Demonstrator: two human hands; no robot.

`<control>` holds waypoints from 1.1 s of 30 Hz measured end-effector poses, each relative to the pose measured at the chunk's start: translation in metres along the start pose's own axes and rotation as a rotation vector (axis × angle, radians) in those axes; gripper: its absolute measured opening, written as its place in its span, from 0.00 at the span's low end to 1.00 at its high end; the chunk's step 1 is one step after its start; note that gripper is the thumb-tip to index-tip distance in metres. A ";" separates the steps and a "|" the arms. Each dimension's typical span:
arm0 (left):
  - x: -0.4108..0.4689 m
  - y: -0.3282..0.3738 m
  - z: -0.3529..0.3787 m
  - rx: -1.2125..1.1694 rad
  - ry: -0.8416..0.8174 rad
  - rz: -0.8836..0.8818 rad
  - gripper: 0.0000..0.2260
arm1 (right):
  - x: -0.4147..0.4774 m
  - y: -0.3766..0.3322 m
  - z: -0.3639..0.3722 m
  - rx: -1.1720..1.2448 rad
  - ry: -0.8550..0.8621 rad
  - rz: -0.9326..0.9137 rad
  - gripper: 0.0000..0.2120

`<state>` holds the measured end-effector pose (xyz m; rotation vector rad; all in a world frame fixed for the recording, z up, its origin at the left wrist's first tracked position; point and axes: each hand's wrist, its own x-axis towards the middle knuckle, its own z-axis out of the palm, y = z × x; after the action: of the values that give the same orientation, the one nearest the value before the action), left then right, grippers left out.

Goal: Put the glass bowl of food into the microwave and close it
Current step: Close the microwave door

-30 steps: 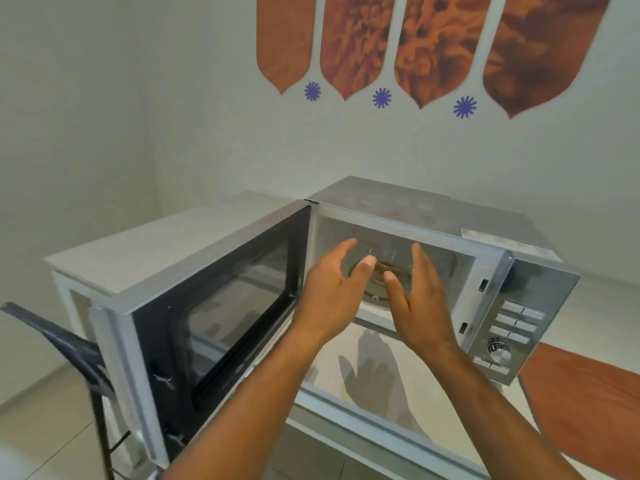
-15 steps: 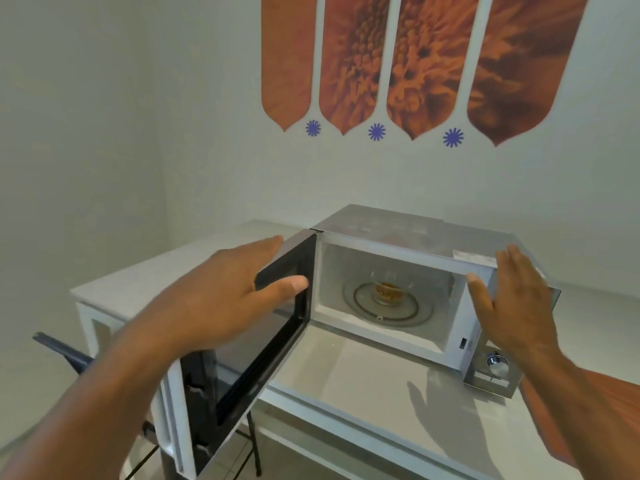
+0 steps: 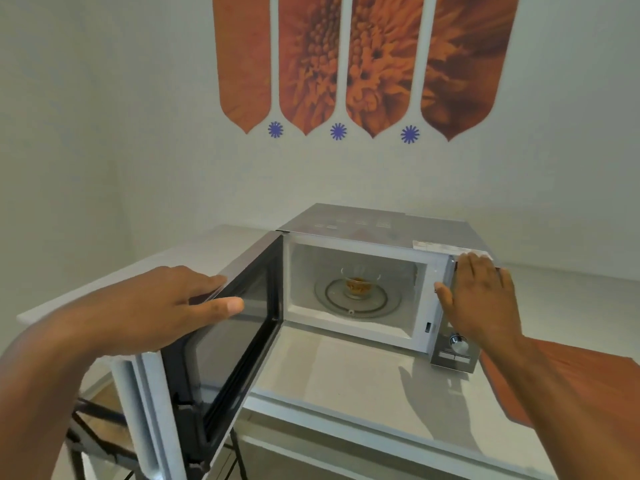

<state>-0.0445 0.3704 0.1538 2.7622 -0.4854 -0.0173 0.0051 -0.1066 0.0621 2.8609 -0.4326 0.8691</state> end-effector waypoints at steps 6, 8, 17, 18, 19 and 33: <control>0.012 0.015 0.024 -0.059 0.044 0.142 0.47 | 0.000 0.004 -0.006 -0.030 -0.039 -0.016 0.31; 0.015 0.029 0.033 -0.086 0.017 0.200 0.44 | 0.001 0.004 -0.007 -0.003 -0.030 -0.017 0.31; 0.052 0.106 0.072 -0.015 -0.012 0.335 0.44 | 0.003 0.005 -0.012 0.089 -0.041 -0.012 0.35; 0.059 0.113 0.076 -0.003 -0.014 0.352 0.43 | 0.003 0.006 -0.013 0.101 -0.042 -0.016 0.36; 0.066 0.120 0.081 0.019 -0.015 0.372 0.43 | 0.004 0.006 -0.014 0.114 -0.040 -0.021 0.37; 0.168 0.188 0.120 0.253 0.022 0.454 0.28 | 0.006 0.031 -0.023 0.258 -0.093 -0.133 0.48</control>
<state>0.0433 0.1089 0.1098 2.8157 -1.1671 0.1944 -0.0117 -0.1332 0.0852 3.1303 -0.1445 0.8258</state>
